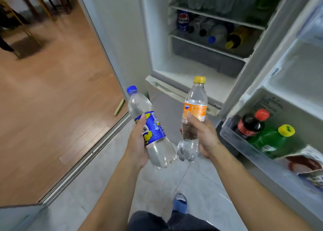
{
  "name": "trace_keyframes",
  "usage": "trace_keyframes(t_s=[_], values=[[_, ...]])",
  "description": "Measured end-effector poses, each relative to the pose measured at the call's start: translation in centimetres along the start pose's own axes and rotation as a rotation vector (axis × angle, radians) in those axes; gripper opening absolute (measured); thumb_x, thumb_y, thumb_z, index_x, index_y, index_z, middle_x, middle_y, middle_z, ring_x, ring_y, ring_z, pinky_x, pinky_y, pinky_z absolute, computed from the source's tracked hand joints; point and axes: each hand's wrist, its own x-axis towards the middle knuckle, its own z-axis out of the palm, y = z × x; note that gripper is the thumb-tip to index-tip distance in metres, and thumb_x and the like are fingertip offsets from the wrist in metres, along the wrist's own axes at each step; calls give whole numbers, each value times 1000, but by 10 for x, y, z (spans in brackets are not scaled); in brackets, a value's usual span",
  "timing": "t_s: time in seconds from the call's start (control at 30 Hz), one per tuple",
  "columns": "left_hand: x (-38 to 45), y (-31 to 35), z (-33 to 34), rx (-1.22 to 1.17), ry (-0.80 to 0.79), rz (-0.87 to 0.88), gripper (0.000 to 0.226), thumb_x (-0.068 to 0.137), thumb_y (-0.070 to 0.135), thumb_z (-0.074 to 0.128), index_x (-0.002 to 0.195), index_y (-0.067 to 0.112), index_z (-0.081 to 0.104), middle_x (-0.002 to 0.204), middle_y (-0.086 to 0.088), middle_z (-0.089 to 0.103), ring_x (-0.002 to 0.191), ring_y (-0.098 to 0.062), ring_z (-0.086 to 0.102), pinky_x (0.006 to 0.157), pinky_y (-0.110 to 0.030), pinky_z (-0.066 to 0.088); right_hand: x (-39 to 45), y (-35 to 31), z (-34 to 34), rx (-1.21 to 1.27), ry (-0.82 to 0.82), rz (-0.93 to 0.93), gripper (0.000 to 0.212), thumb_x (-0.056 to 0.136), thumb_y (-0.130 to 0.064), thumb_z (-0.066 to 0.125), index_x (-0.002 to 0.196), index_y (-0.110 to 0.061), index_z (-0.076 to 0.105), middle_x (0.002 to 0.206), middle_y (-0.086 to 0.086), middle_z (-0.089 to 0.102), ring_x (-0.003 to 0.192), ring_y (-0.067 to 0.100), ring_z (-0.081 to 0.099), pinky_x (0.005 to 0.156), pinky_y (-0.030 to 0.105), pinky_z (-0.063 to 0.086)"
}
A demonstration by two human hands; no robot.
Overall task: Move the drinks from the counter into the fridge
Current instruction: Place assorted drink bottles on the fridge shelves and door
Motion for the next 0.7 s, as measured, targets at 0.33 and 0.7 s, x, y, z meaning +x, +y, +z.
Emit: trace_keyframes(t_s=[0.33, 0.7], values=[[147, 52, 46, 45, -219, -153, 50, 81, 43, 66, 120, 12, 63, 87, -11, 68, 71, -24, 68, 63, -36, 58, 96, -33, 5, 73, 285, -126, 53, 73, -41, 75, 116, -13, 63, 93, 3, 72, 83, 20, 65, 75, 34, 51], [258, 160, 142, 229, -574, -119, 37, 88, 35, 67, 119, 16, 61, 90, -9, 72, 73, -24, 71, 61, -36, 58, 177, -153, 36, -55, 628, -476, 53, 71, -38, 75, 118, -31, 50, 94, -11, 71, 83, 5, 67, 65, 19, 53]])
